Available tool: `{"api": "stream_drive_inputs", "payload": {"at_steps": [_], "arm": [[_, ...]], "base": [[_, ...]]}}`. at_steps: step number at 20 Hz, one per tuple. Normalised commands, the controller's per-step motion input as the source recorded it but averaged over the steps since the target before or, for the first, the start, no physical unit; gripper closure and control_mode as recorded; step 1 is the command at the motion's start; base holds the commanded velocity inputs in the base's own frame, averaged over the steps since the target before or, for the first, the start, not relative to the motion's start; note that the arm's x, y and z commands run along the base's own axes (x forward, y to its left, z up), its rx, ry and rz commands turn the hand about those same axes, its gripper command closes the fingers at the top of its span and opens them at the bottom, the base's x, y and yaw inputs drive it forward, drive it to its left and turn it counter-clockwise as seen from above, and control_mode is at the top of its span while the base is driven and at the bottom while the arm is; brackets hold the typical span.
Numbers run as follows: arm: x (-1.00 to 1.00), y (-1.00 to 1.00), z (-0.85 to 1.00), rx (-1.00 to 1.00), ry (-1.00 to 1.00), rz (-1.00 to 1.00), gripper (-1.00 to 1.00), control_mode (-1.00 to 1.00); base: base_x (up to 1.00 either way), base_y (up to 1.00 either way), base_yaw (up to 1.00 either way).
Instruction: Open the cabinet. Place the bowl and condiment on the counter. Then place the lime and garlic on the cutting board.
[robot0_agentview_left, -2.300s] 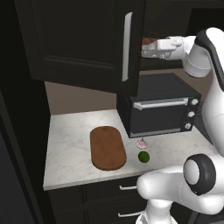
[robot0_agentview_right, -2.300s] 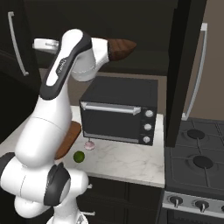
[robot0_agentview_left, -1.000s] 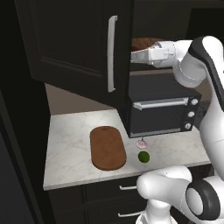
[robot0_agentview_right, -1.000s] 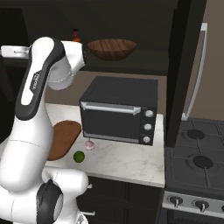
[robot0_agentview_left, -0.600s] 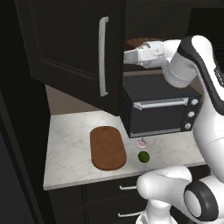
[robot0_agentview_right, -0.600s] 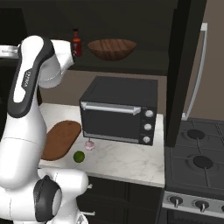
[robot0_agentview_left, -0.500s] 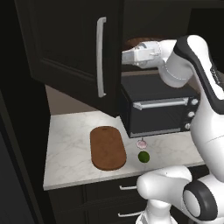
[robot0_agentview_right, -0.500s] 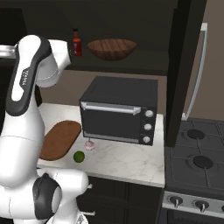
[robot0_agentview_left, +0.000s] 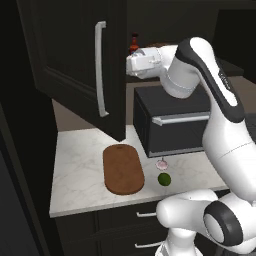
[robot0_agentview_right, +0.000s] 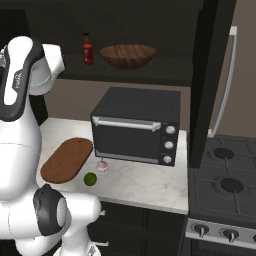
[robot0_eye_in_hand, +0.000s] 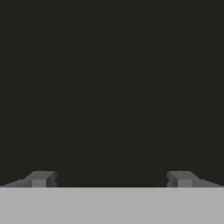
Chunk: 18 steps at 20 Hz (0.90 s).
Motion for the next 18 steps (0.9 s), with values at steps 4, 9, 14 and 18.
{"api": "stream_drive_inputs", "payload": {"at_steps": [4,9,14,18], "arm": [[-0.01,0.4,0.0,-0.01,0.0,0.05,-1.0,-1.0],[-0.08,0.35,0.0,-0.02,-0.01,0.01,-1.0,-1.0],[-0.12,0.36,0.0,-0.02,-0.03,0.0,-1.0,-1.0],[-0.18,0.31,0.0,-0.02,-0.05,0.0,-1.0,-1.0]], "base": [[0.0,0.0,0.0],[0.0,0.0,0.0],[0.0,0.0,0.0],[0.0,0.0,0.0]]}}
